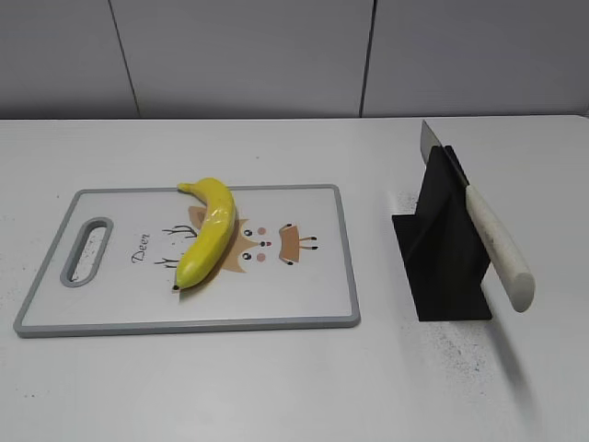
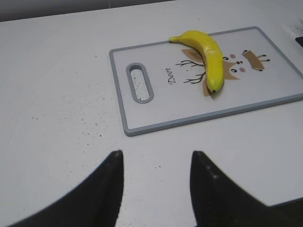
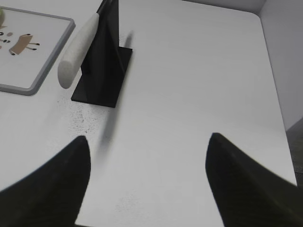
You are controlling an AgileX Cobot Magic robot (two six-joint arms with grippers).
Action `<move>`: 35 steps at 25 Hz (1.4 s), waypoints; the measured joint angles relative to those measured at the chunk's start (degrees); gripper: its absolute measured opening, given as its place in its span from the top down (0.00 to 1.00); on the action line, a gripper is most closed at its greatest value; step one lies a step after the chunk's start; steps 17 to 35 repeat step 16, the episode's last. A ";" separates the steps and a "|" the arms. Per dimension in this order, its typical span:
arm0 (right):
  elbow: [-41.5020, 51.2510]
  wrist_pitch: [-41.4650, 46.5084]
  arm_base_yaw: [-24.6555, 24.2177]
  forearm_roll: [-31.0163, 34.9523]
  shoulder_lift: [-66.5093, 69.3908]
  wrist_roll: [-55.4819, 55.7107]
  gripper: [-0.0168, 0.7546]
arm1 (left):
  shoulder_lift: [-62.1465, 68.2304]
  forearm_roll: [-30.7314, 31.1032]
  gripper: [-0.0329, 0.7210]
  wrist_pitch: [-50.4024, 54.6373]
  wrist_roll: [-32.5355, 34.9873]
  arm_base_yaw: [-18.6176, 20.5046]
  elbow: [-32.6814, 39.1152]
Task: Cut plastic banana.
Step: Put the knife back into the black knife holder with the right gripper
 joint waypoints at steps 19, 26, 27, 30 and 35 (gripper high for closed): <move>0.00 0.00 -2.40 0.04 0.00 0.00 0.23 | 0.00 0.00 0.45 0.00 0.00 0.00 0.00; 0.00 0.00 -2.40 0.04 0.00 0.00 0.23 | 0.00 0.00 0.45 0.00 0.00 0.00 0.00; 0.00 0.00 -2.40 0.04 0.00 0.00 0.23 | 0.00 0.00 0.45 0.00 0.00 0.00 0.00; 0.00 0.00 -2.40 0.04 0.00 0.00 0.23 | 0.00 0.00 0.45 0.00 0.00 0.00 0.00; 0.00 0.00 -2.40 0.04 0.00 0.00 0.23 | 0.00 0.00 0.45 0.00 0.00 0.00 0.00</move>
